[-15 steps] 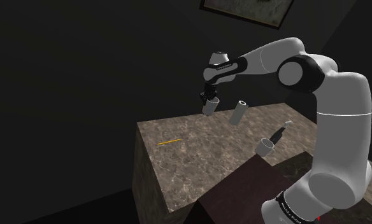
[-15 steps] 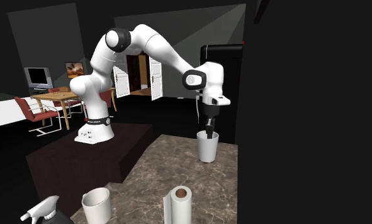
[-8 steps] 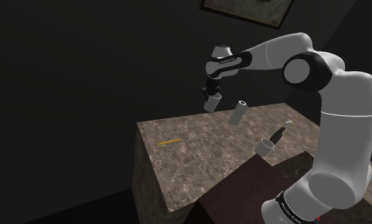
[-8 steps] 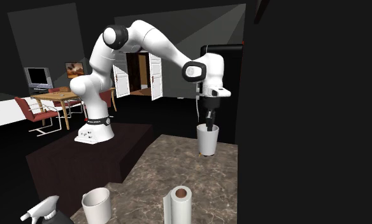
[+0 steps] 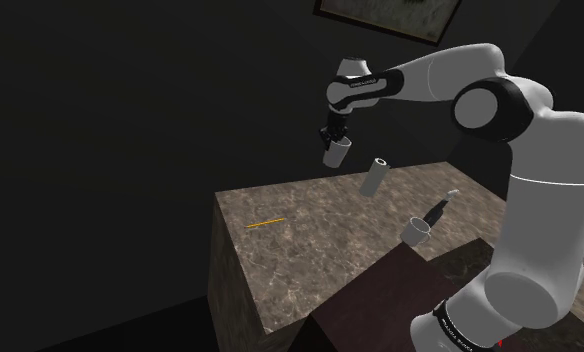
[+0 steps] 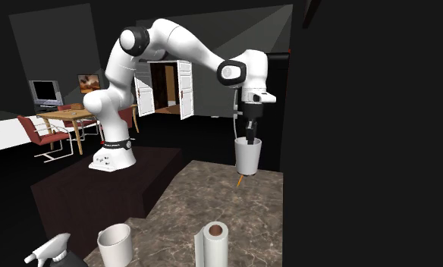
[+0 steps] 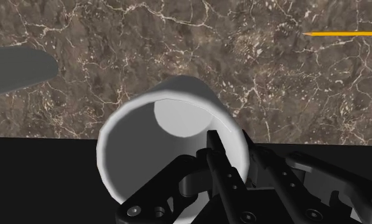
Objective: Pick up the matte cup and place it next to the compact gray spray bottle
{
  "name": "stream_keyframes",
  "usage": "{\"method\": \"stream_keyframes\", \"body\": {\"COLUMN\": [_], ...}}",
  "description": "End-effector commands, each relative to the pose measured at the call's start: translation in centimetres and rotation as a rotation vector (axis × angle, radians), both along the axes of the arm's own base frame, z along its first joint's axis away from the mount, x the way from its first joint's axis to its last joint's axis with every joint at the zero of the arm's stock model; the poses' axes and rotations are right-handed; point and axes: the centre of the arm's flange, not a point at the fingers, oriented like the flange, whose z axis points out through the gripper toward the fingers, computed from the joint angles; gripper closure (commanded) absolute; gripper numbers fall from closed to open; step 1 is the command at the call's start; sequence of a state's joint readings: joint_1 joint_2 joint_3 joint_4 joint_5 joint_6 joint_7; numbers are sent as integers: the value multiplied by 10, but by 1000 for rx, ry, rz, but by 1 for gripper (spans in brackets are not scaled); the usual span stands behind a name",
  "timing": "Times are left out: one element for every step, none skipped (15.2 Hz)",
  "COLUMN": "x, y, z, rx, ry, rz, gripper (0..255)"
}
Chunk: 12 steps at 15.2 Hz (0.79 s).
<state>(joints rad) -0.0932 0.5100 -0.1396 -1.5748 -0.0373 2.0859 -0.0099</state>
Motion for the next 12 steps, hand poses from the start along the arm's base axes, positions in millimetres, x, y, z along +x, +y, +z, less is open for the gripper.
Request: {"method": "stream_keyframes", "body": {"x": [0, 0, 0, 0, 0, 0, 0, 0, 0, 0, 0, 0], "y": [0, 0, 0, 0, 0, 0, 0, 0, 0, 0, 0, 0], "z": [11, 16, 22, 27, 32, 38, 43, 48, 53, 59, 64, 69], "rx": [0, 0, 0, 0, 0, 0, 0, 0, 0, 0, 0, 0], "ry": [0, 0, 0, 0, 0, 0, 0, 0, 0, 0, 0, 0], "rz": [0, 0, 0, 0, 0, 0, 0, 0, 0, 0, 0, 0], "gripper": [255, 255, 255, 255, 255, 255, 255, 255, 255, 255, 255, 255]}}
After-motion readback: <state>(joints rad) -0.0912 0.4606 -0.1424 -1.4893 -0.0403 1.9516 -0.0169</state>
